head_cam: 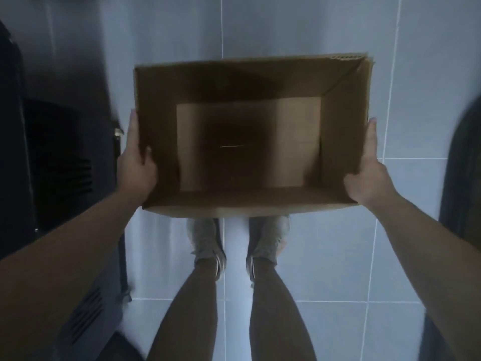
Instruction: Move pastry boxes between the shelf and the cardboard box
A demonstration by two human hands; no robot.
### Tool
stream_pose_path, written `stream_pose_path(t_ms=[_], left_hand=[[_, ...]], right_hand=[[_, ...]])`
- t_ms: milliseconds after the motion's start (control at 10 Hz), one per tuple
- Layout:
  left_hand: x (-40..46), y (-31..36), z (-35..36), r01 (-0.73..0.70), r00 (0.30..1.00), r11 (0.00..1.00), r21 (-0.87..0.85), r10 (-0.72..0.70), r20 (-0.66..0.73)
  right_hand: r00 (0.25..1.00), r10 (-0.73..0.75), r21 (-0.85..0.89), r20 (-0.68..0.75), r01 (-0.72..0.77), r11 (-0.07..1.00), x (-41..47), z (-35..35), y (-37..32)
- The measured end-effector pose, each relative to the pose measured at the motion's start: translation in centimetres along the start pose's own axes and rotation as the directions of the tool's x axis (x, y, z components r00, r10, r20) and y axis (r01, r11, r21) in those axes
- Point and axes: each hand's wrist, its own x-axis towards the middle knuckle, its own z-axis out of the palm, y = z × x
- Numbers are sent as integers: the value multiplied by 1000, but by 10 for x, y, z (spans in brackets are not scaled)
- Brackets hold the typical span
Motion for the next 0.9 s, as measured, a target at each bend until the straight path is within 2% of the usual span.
stream_pose_path(t_ms=[100, 300, 400, 500, 600, 700, 800, 900], left_hand=[[19, -28, 36, -3, 994, 1000, 16, 1, 109], [37, -59, 67, -47, 981, 998, 36, 40, 189], [42, -67, 70, -51, 950, 998, 43, 35, 310], [41, -68, 64, -54, 897, 998, 37, 33, 441], [45, -59, 50, -24, 878, 1000, 5, 19, 478], [40, -41, 31, 22, 897, 1000, -5, -18, 442], [28, -1, 4, 37, 951, 998, -50, -19, 308], [16, 39, -28, -17, 978, 999, -27, 22, 209]], right_hand=[[999, 44, -7, 26, -44, 999, 32, 42, 22], [998, 47, 9, 48, -47, 999, 64, 92, 51], [998, 41, -6, 56, -41, 999, 73, 105, 57], [991, 42, -9, 128, -41, 999, 74, 109, 57], [983, 92, -11, 158, -91, 996, 69, 97, 47], [983, 66, -51, 174, -58, 997, 58, 75, 34], [986, -16, -55, 165, 25, 998, 34, 39, 2], [986, -93, -89, 138, 106, 990, 6, 1, -28]])
